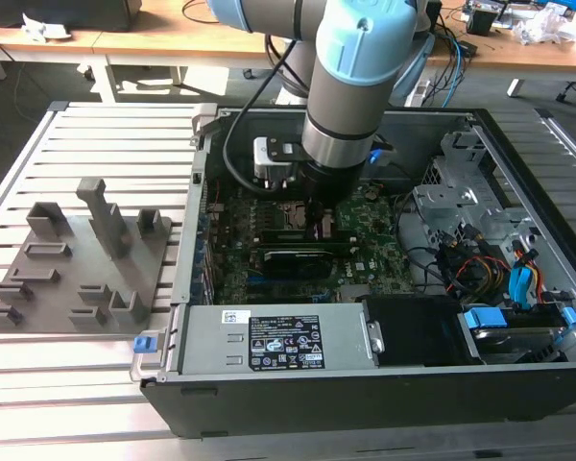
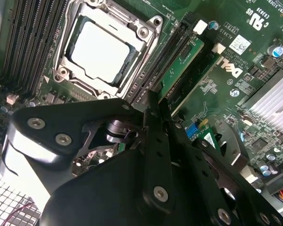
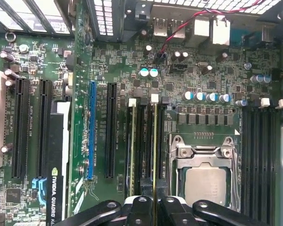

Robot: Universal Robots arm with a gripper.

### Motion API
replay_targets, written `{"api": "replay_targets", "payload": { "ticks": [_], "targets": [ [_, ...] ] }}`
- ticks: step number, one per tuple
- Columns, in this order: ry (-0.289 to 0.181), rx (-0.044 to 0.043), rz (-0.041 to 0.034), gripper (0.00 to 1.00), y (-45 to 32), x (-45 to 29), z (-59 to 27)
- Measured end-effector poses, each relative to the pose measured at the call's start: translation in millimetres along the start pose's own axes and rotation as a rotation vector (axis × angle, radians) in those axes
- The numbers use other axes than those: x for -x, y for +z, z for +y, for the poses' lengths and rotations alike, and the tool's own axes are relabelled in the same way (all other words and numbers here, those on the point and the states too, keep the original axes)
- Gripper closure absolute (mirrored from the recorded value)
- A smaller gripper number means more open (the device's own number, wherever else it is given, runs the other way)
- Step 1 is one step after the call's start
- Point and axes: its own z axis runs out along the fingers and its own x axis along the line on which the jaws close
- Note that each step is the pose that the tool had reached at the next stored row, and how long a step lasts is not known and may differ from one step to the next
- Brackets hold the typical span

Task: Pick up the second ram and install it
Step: 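Insert the second ram into the second slot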

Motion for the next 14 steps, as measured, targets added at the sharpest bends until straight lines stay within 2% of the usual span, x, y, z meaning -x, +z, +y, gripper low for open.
{"api": "replay_targets", "payload": {
  "ticks": [14],
  "targets": [
    [0.004,-0.0007,0.0,0.86,2.7,-0.3,-0.7]
  ]
}}
